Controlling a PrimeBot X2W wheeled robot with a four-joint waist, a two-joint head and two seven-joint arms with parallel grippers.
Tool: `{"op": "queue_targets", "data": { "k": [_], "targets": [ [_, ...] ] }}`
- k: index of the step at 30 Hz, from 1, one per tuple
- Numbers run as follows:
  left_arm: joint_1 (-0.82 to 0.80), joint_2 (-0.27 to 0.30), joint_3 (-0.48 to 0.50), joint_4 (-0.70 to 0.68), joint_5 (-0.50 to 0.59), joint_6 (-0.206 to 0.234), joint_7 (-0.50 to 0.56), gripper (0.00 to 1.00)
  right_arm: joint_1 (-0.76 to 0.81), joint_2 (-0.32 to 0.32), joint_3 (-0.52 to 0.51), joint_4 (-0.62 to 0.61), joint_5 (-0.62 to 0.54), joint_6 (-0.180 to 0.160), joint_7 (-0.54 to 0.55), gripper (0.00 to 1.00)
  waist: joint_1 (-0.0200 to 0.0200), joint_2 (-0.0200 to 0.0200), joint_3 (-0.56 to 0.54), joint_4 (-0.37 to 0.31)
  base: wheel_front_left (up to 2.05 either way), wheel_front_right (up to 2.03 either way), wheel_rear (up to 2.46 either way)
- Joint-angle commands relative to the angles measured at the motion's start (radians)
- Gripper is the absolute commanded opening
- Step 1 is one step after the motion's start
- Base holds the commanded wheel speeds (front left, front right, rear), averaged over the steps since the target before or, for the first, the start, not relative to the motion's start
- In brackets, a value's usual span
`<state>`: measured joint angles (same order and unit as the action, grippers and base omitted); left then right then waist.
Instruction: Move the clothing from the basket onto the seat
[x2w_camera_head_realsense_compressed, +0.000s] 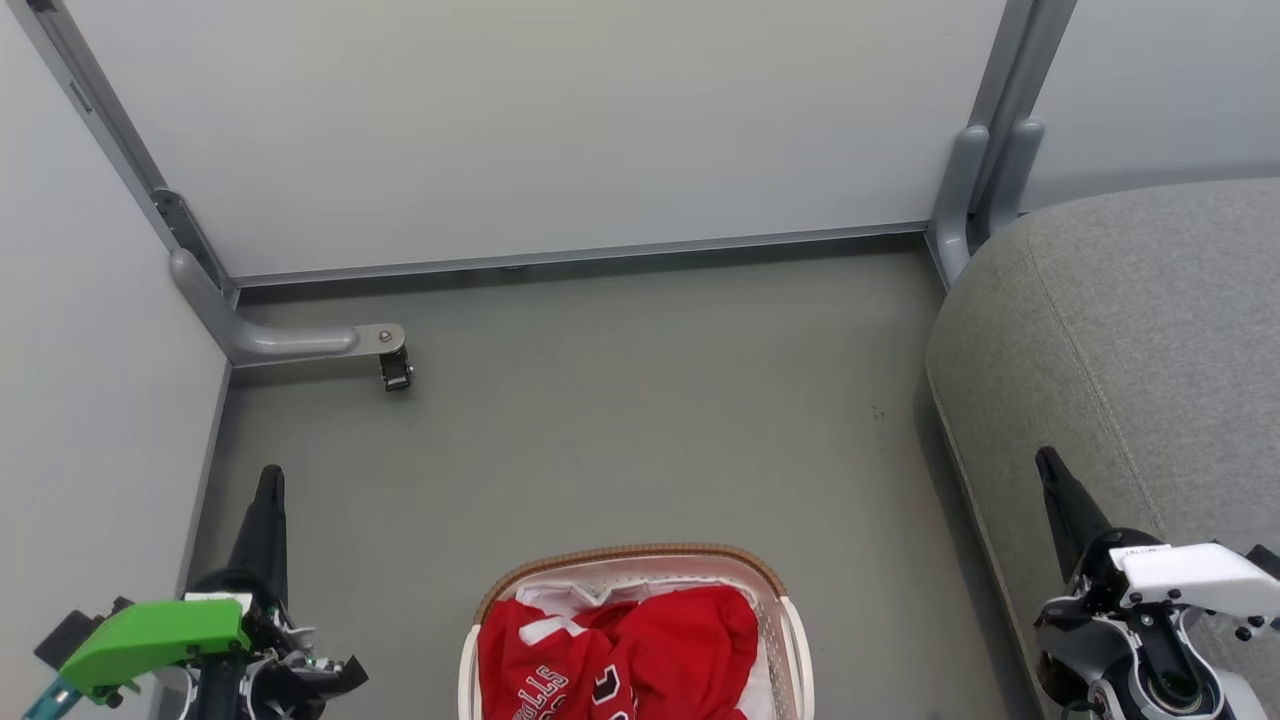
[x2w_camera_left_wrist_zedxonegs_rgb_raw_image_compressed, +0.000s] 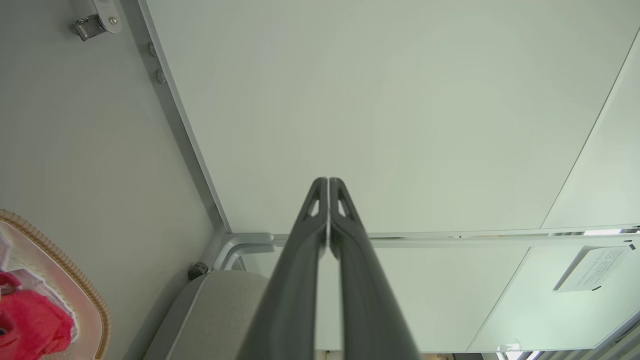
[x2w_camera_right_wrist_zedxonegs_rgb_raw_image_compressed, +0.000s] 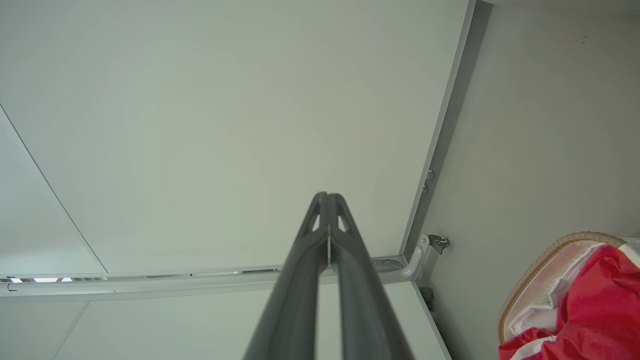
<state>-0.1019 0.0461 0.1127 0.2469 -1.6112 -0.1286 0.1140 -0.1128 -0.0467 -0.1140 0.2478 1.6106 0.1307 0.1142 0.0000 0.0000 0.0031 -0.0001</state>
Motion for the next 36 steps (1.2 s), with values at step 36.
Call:
{"op": "queue_targets", "data": {
  "k": [36],
  "targets": [
    [-0.020, 0.032, -0.030, 0.061, 0.625, 0.003, -0.150, 1.00, -0.058, -0.040, 0.108, 0.058, -0.550, 0.000, -0.150, 1.00, 0.0000, 0.0000, 0.014, -0.007, 0.00, 0.00, 0.00]
  ]
}}
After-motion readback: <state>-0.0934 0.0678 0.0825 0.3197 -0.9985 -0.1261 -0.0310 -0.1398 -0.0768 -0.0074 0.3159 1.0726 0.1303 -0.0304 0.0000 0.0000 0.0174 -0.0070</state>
